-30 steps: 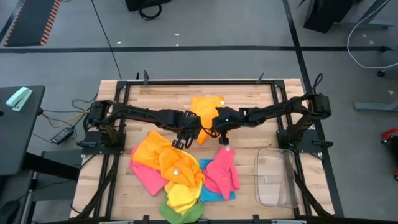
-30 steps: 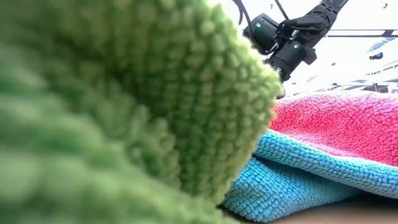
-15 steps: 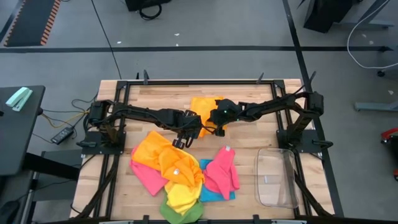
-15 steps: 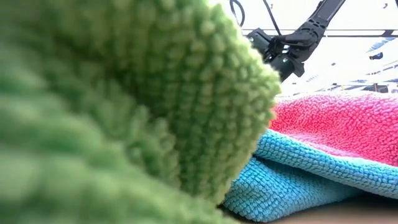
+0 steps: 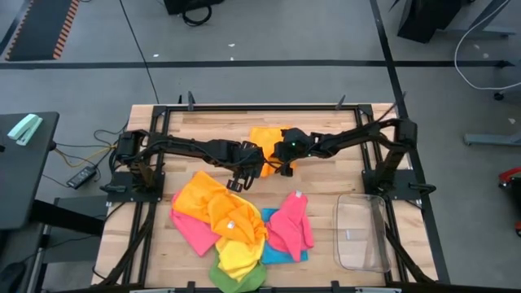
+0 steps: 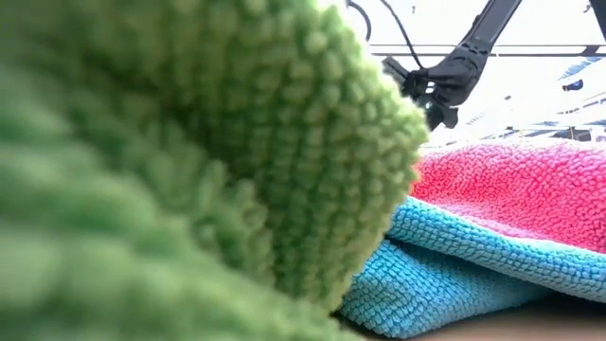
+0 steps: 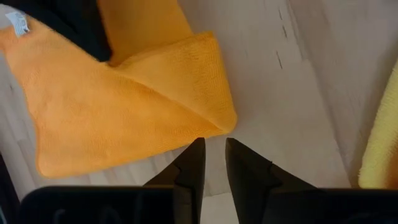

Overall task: Fold microfiber towels
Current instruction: Fold the orange towel

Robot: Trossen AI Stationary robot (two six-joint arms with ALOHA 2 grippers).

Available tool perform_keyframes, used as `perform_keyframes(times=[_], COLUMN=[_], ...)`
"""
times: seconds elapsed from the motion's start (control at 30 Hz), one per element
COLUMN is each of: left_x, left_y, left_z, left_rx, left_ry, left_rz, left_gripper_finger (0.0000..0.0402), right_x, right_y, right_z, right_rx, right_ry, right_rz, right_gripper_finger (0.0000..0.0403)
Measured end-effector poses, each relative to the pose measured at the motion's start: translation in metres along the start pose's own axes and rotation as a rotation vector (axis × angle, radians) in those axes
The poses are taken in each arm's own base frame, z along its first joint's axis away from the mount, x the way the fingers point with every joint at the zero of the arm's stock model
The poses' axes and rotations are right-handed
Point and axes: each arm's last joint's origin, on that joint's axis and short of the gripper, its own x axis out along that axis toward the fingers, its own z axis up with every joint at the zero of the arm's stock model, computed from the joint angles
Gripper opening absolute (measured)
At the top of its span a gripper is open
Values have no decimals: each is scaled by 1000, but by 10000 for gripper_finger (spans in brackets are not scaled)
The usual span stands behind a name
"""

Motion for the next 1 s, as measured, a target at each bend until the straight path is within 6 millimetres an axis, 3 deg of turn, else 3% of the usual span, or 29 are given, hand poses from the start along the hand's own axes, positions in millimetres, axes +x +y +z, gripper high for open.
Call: perform_keyframes(times=[0.2, 0.57, 0.8, 1.0], left_x=[0, 0, -1, 10], left_y=[0, 3, 12, 16], left_z=[0, 7, 16, 13], left_rx=[0, -74, -191, -253], left_ry=[0, -80, -202, -176], left_rz=[-1, 8, 49, 42], left_gripper_finger=[80, 78, 128, 174], right_x=[14, 14, 14, 12], right_y=[-3, -10, -10, -10], right_z=[-9, -13, -14, -13], right_rx=[23, 105, 126, 145], right_ry=[3, 27, 35, 35], right_rz=[-32, -65, -63, -64], right_gripper_finger=[8, 37, 96, 131])
